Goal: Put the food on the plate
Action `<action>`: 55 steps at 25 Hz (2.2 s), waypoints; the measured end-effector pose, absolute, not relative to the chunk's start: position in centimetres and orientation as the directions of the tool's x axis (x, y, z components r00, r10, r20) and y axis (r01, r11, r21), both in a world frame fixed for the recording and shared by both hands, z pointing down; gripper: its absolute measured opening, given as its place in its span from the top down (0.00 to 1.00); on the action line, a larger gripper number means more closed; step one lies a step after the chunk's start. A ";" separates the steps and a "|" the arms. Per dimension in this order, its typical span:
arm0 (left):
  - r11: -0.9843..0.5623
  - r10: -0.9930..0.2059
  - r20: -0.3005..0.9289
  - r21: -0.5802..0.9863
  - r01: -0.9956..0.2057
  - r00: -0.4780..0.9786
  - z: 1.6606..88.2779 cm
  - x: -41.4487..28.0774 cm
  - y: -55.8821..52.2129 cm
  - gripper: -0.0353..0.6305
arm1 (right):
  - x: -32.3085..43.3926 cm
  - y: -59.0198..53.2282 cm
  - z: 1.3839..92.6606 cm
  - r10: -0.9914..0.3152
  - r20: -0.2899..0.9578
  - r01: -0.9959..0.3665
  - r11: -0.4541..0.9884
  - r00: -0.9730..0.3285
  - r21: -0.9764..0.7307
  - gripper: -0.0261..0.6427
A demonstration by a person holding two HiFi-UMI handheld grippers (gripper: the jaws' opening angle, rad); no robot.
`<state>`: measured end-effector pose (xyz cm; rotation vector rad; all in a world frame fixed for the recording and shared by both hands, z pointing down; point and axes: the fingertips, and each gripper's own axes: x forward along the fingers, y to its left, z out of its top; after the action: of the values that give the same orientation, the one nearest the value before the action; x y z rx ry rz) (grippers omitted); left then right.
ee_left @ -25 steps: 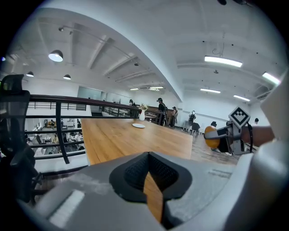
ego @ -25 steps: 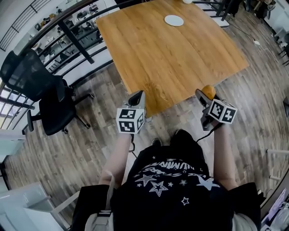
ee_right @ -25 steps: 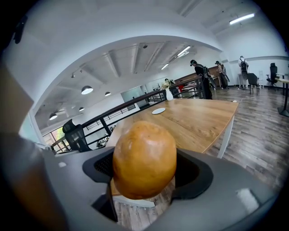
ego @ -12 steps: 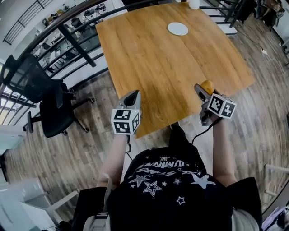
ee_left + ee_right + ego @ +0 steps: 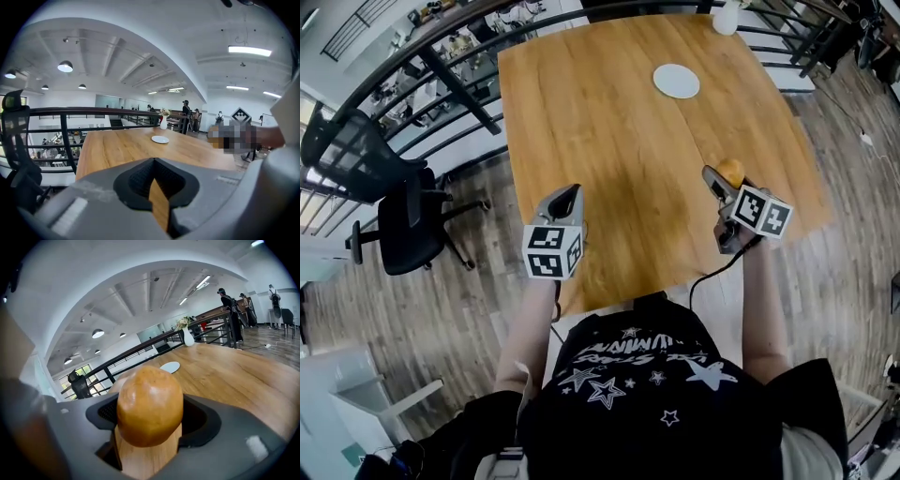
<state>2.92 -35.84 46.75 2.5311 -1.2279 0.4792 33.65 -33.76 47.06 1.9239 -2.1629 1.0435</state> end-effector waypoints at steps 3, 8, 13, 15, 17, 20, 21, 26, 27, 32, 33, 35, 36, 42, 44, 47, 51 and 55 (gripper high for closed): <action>-0.578 -0.710 0.413 0.122 -0.807 0.571 46.3 4.9 -37.9 0.94 | 35.6 -37.0 47.2 -0.837 0.492 -0.915 0.024 -0.239 -0.403 0.42; -0.560 -0.728 0.410 0.105 -0.821 0.549 45.2 8.1 -42.2 0.94 | 38.9 -42.6 47.4 -0.823 0.494 -0.916 0.075 -0.279 -0.394 0.42; -0.548 -0.739 0.412 0.090 -0.832 0.532 43.9 9.7 -45.1 0.94 | 39.6 -47.5 46.7 -0.810 0.493 -0.911 0.114 -0.317 -0.397 0.42; -0.542 -0.739 0.422 0.090 -0.836 0.525 44.0 10.0 -46.3 0.94 | 39.6 -49.6 47.1 -0.794 0.508 -0.910 0.131 -0.334 -0.394 0.42; -0.535 -0.735 0.439 0.093 -0.839 0.517 44.6 10.8 -47.8 0.94 | 40.0 -51.9 48.1 -0.774 0.531 -0.911 0.142 -0.346 -0.388 0.42; -0.522 -0.727 0.462 0.107 -0.846 0.507 45.6 12.0 -50.0 0.94 | 41.0 -55.4 49.8 -0.751 0.550 -0.906 0.152 -0.365 -0.394 0.42; -0.515 -0.726 0.467 0.117 -0.849 0.505 45.9 12.2 -50.6 0.94 | 41.2 -56.4 50.3 -0.744 0.555 -0.904 0.156 -0.372 -0.397 0.42; -0.490 -0.720 0.498 0.128 -0.862 0.483 46.6 12.6 -54.9 0.94 | 41.8 -61.0 52.6 -0.705 0.592 -0.901 0.161 -0.390 -0.403 0.42; -0.488 -0.719 0.502 0.128 -0.863 0.481 46.8 12.7 -55.6 0.94 | 41.8 -61.7 53.0 -0.698 0.598 -0.900 0.162 -0.394 -0.404 0.42; -0.481 -0.715 0.514 0.131 -0.867 0.475 47.8 13.1 -57.7 0.94 | 41.9 -64.5 54.6 -0.684 0.615 -0.906 0.171 -0.392 -0.387 0.42; -0.482 -0.712 0.516 0.135 -0.866 0.476 48.0 13.3 -57.9 0.94 | 41.9 -65.0 54.9 -0.683 0.620 -0.911 0.171 -0.385 -0.376 0.42; -0.488 -0.704 0.522 0.138 -0.862 0.482 48.5 13.9 -58.3 0.94 | 42.1 -66.2 55.5 -0.681 0.632 -0.920 0.176 -0.370 -0.349 0.42; -0.493 -0.698 0.527 0.138 -0.859 0.486 48.8 14.1 -58.5 0.94 | 42.0 -66.8 55.9 -0.678 0.637 -0.924 0.185 -0.366 -0.334 0.42; -0.516 -0.668 0.555 0.135 -0.846 0.496 50.7 14.8 -59.8 0.94 | 40.9 -69.8 57.6 -0.651 0.660 -0.927 0.287 -0.375 -0.243 0.42; -0.511 -0.668 0.554 0.143 -0.847 0.497 50.9 14.6 -60.5 0.94 | 40.8 -70.4 58.2 -0.640 0.678 -0.929 0.305 -0.362 -0.209 0.42; -0.505 -0.666 0.554 0.157 -0.849 0.499 51.4 14.4 -61.0 0.94 | 40.7 -71.1 59.3 -0.615 0.714 -0.930 0.336 -0.336 -0.147 0.42; -0.500 -0.653 0.567 0.174 -0.848 0.501 52.3 14.2 -61.0 0.94 | 40.8 -72.0 60.2 -0.584 0.760 -0.921 0.386 -0.286 -0.049 0.42; -0.493 -0.651 0.569 0.187 -0.850 0.503 52.8 14.0 -61.2 0.94 | 40.5 -72.6 60.6 -0.566 0.783 -0.910 0.414 -0.259 -0.002 0.42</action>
<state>13.99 -61.21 52.78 2.3026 -1.2350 0.5998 40.46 -72.63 60.62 1.2533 -1.9484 0.6075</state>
